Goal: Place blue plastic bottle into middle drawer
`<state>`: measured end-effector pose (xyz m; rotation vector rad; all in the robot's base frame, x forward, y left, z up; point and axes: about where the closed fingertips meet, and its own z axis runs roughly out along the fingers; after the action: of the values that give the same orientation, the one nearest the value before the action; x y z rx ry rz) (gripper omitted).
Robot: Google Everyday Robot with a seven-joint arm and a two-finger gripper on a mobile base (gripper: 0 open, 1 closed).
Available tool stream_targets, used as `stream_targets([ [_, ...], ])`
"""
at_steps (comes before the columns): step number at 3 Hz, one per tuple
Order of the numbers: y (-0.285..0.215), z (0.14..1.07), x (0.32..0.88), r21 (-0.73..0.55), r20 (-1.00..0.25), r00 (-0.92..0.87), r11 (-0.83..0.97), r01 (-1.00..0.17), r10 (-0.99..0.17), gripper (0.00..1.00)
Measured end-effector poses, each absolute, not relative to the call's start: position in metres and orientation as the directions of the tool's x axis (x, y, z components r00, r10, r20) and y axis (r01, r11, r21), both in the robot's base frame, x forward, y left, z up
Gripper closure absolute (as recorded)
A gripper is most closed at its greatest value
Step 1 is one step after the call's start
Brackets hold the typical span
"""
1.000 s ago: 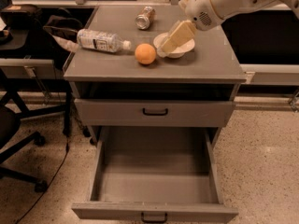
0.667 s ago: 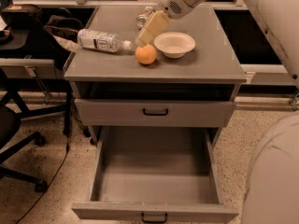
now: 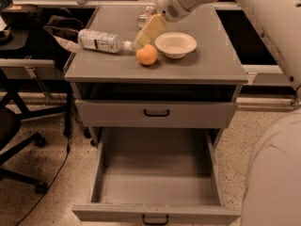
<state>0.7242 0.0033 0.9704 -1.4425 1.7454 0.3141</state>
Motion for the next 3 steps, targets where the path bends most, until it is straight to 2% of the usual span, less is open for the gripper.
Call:
stream_targets([
  [3,0.046,0.947,0.779,-0.277,-0.742,0.041,0.251,-0.927,-0.669,0.0],
])
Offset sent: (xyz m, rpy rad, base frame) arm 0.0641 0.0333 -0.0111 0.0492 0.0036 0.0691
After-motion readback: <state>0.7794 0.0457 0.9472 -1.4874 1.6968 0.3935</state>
